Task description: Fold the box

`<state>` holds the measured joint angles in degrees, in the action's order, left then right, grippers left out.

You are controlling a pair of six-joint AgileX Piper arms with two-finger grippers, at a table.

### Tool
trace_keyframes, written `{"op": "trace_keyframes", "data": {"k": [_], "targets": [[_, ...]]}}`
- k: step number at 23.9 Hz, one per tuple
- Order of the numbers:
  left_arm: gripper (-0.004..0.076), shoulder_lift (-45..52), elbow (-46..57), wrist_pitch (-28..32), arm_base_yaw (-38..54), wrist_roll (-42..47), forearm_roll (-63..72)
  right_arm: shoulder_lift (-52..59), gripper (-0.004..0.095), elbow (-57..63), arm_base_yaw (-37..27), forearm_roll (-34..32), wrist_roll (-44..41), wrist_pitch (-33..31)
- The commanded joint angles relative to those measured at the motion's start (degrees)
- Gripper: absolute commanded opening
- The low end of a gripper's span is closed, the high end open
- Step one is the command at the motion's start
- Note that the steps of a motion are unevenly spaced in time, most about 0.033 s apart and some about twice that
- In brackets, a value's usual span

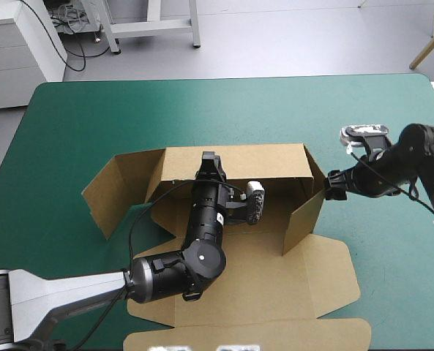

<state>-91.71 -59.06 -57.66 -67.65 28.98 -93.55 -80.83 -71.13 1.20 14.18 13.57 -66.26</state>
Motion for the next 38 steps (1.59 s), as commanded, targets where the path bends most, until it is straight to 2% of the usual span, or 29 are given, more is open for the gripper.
{"op": "trace_keyframes", "data": {"k": [1,4,7,9,12,14,16,18,20,23,25,27,28,30,31,38], "targets": [[-0.0010,2.88,-1.52,-2.70,-0.28,0.90,-4.13,6.65,0.0801,6.54,-0.34,8.21,7.96,7.94],[-0.0010,2.88,-1.52,-2.80,-0.28,0.90,-4.13,9.48,0.0801,12.15,-0.34,16.20,16.66,13.26],[-0.0010,2.88,-1.52,-2.80,-0.28,0.90,-4.13,10.98,0.0802,15.50,-0.34,22.48,24.07,15.60],[-0.0010,2.88,-1.52,-2.80,-0.28,0.90,-4.13,11.57,0.0801,16.91,-0.34,24.54,27.88,16.16],[-0.0010,2.88,-1.52,-2.71,-0.28,0.90,-4.13,11.92,0.0801,17.78,0.73,24.79,29.26,17.09],[-0.0010,2.88,-1.52,-2.71,-0.28,0.90,-4.13,12.05,0.0800,18.01,3.12,24.18,29.40,20.79],[-0.0010,2.88,-1.52,-2.71,-0.28,0.90,-4.13,12.05,0.0801,18.59,7.11,23.86,28.96,25.60],[-0.0010,2.88,-1.52,-2.71,-0.28,0.90,-4.13,12.05,0.0792,20.39,12.27,21.32,24.60,31.80],[-0.0010,2.88,-1.52,-2.81,-0.28,0.90,-4.13,13.33,0.0771,25.11,18.50,15.25,15.03,43.44],[-0.0010,2.88,-1.52,-2.81,-0.28,0.90,-4.13,15.50,0.0741,28.91,23.04,9.62,7.22,52.50],[-0.0010,2.88,-1.52,-2.81,-0.28,0.90,-4.13,16.14,0.0685,30.27,24.46,8.32,5.41,55.89],[-0.0010,2.88,-1.52,-2.69,-0.28,0.90,-4.13,16.01,0.0511,30.49,24.69,8.32,5.41,57.39],[-0.0010,2.88,-1.52,-2.69,-0.28,0.90,-4.13,15.90,0.0308,30.49,24.69,8.32,5.54,58.20],[-0.0010,2.88,-1.52,-2.69,-0.28,0.90,-4.13,15.90,0.0046,30.49,24.69,8.32,5.81,58.33],[-0.0010,2.88,-1.52,-2.38,-0.28,0.90,-4.13,15.90,-0.0014,30.49,24.69,8.43,5.94,58.43],[-0.0004,2.88,-1.52,-2.26,-0.28,0.90,-4.52,15.90,-0.0010,30.49,24.69,8.32,6.50,58.43]]}}
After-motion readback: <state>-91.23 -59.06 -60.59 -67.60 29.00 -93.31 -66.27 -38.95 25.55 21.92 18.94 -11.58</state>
